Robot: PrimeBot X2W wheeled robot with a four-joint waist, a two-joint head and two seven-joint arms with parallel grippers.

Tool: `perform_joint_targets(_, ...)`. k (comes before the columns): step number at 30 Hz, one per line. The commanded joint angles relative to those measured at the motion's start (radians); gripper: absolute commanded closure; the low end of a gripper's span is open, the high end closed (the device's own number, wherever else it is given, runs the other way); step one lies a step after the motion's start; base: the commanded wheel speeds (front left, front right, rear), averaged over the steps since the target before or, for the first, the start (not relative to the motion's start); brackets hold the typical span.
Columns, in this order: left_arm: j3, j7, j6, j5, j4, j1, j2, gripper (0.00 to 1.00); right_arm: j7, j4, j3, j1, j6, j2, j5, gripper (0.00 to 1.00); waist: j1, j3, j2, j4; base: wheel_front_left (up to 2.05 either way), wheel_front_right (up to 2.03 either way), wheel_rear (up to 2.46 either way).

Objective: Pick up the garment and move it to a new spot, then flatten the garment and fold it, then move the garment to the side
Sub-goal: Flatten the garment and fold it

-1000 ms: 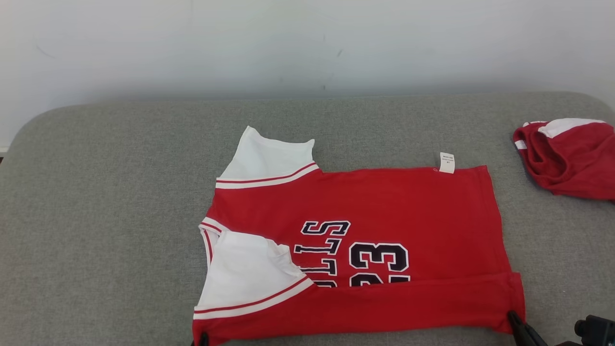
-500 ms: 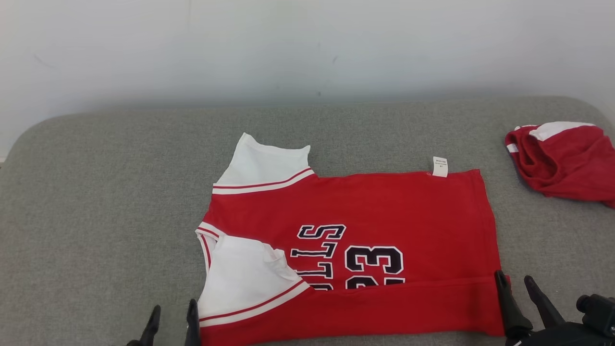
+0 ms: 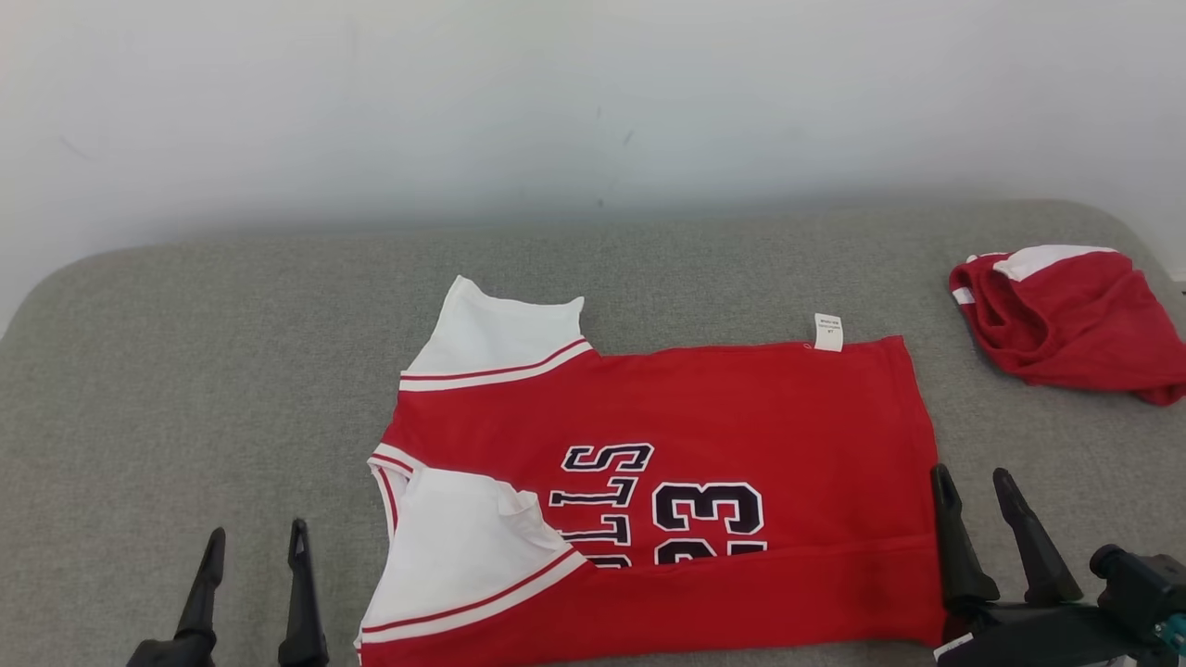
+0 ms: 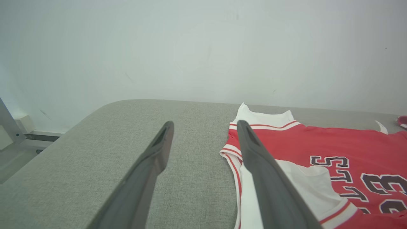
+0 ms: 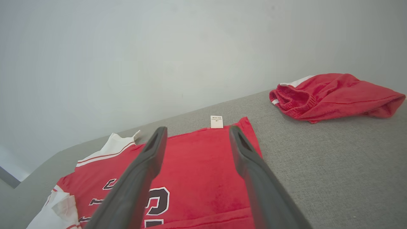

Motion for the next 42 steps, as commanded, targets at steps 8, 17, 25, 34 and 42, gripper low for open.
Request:
perform_joint_targets(8,0.029,-0.003,-0.015,0.044,-0.027,0.023,-0.007,0.00,-0.055,0.014,0.035,-0.012,-0.002,0.005,-0.071,0.00,0.0000,-0.008,0.0000,-0.007,0.00,0.00,0.00)
perform_joint_targets(17,0.050,-0.003,-0.012,0.068,-0.055,0.042,-0.004,0.00,-0.059,-0.020,0.019,0.007,-0.002,0.041,-0.159,0.00,0.0000,-0.008,0.0000,0.014,0.00,0.00,0.00)
perform_joint_targets(25,0.057,-0.003,-0.004,0.072,-0.089,0.064,0.005,0.00,-0.014,-0.087,-0.001,0.030,-0.002,0.069,-0.210,0.00,0.0000,-0.003,0.0000,0.026,0.00,0.00,0.00)
perform_joint_targets(34,0.055,0.004,-0.002,0.059,-0.107,0.080,0.012,0.00,0.012,-0.112,-0.017,0.044,-0.002,0.080,-0.216,0.00,0.0000,0.007,0.0000,0.028,0.00,0.00,0.00)
perform_joint_targets(42,0.063,0.014,-0.013,0.033,-0.108,0.050,0.019,0.00,0.022,-0.100,-0.024,0.022,-0.002,0.072,-0.207,0.00,0.0000,0.020,0.0000,0.014,0.00,0.00,0.00)
